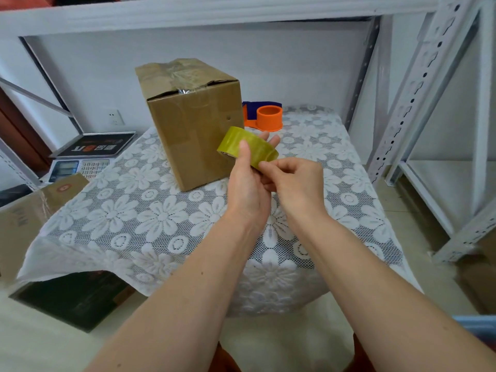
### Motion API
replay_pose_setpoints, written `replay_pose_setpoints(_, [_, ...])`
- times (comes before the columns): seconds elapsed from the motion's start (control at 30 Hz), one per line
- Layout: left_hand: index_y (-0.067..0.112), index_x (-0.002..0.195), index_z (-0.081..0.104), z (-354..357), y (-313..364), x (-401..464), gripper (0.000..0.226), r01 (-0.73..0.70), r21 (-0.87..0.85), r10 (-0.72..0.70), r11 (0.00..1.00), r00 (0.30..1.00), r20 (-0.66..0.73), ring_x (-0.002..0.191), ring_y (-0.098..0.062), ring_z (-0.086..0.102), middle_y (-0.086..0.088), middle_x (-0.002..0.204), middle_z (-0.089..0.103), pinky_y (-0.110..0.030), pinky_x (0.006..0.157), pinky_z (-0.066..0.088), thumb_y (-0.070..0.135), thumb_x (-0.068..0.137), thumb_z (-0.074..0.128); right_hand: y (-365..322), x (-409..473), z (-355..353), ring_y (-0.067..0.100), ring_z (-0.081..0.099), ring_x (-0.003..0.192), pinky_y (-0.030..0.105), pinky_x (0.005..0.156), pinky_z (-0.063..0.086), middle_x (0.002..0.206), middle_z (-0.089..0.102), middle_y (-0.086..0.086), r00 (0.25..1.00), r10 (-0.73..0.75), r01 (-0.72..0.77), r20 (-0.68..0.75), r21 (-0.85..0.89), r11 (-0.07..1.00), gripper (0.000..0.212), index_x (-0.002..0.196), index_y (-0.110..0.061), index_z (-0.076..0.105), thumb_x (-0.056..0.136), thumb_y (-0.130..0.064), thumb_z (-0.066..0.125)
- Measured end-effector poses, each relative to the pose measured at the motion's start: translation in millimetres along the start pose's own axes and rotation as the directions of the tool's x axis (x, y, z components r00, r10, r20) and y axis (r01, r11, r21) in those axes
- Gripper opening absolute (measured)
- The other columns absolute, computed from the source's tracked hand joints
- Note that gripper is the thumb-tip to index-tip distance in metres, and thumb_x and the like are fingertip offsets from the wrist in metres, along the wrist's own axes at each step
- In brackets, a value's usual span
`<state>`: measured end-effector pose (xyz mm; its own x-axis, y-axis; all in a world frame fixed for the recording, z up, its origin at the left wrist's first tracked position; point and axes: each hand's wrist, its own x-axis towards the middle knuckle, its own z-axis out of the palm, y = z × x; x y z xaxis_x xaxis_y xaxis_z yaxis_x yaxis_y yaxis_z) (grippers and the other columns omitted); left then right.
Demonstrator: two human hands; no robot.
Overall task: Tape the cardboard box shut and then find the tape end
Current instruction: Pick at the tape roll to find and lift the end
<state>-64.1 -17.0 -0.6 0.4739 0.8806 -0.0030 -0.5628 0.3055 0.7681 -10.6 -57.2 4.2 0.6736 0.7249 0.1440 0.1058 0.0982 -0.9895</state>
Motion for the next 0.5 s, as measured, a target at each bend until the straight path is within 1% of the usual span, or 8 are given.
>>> replay_pose_setpoints(0.03, [0.018,0.113,0.062,-0.2,0.1,-0.4,0.044,0.002,0.008,-0.002,1.0,1.0,0.0,0.101,-0.011,0.066,-0.007,0.126,0.064,-0.03,0.097,0.048,0.043,0.103,0.028,0.3,0.6,0.1,0.016,0.063,0.057,0.043,0.073,0.057,0.061,0.069,0.007,1.0,0.004,-0.004,0.009,-0.008,1.0,0.016,0.064,-0.007,0.071,0.08,-0.011,0.071])
replay_pose_setpoints(0.1, [0.018,0.114,0.062,-0.6,0.1,-1.0,0.043,0.006,0.018,-0.007,1.0,1.0,0.002,0.099,-0.011,0.067,-0.008,0.128,0.064,-0.032,0.098,0.046,0.043,0.103,0.029,2.1,3.2,0.4,0.016,0.062,0.06,0.045,0.075,0.057,0.062,0.068,0.008,1.0,0.0,0.002,0.031,-0.063,0.998,0.019,0.068,-0.003,0.07,0.084,-0.013,0.067])
replay_pose_setpoints(0.17, [0.017,0.115,0.061,-0.8,0.4,-0.8,0.044,0.008,0.012,-0.008,1.0,1.0,0.004,0.099,-0.012,0.067,-0.009,0.128,0.063,-0.033,0.1,0.045,0.043,0.103,0.029,3.3,4.8,0.2,0.021,0.065,0.067,0.047,0.078,0.056,0.067,0.068,0.008,0.999,-0.01,0.016,0.051,-0.113,0.994,0.02,0.071,-0.003,0.069,0.085,-0.016,0.064])
replay_pose_setpoints(0.23, [0.017,0.114,0.062,-1.0,1.6,-0.9,0.044,0.014,-0.004,-0.014,1.0,1.0,0.003,0.099,-0.013,0.068,-0.009,0.129,0.063,-0.034,0.101,0.045,0.044,0.102,0.029,3.7,5.2,-0.7,0.026,0.066,0.072,0.048,0.078,0.055,0.068,0.068,0.008,0.998,-0.023,0.031,0.059,-0.125,0.992,0.02,0.07,-0.004,0.067,0.085,-0.017,0.064])
replay_pose_setpoints(0.27, [0.017,0.114,0.062,-1.4,2.1,-1.2,0.045,0.018,-0.011,-0.018,1.0,1.0,0.001,0.1,-0.014,0.067,-0.009,0.129,0.063,-0.035,0.102,0.044,0.044,0.102,0.029,4.0,5.0,-1.1,0.025,0.066,0.072,0.047,0.077,0.055,0.067,0.067,0.007,0.998,-0.034,0.042,0.061,-0.127,0.991,0.02,0.07,-0.005,0.066,0.085,-0.016,0.063])
replay_pose_setpoints(0.37, [0.018,0.113,0.063,-2.4,2.4,-2.0,0.045,0.029,-0.025,-0.029,0.999,1.0,0.0,0.105,-0.017,0.066,-0.009,0.129,0.063,-0.037,0.103,0.045,0.045,0.103,0.027,4.0,2.7,-2.4,0.017,0.063,0.066,0.041,0.073,0.056,0.064,0.065,0.004,0.997,-0.051,0.059,0.064,-0.127,0.99,0.02,0.068,-0.006,0.065,0.085,-0.015,0.063])
replay_pose_setpoints(0.5, [0.019,0.113,0.062,-3.3,3.7,-2.1,0.046,0.048,-0.045,-0.049,0.998,0.999,-0.008,0.102,-0.015,0.066,-0.008,0.128,0.064,-0.036,0.101,0.045,0.046,0.103,0.026,4.3,0.8,-3.3,0.013,0.06,0.062,0.037,0.07,0.054,0.06,0.062,0.0,0.997,-0.061,0.066,0.056,-0.098,0.993,0.023,0.062,-0.013,0.061,0.085,-0.013,0.063])
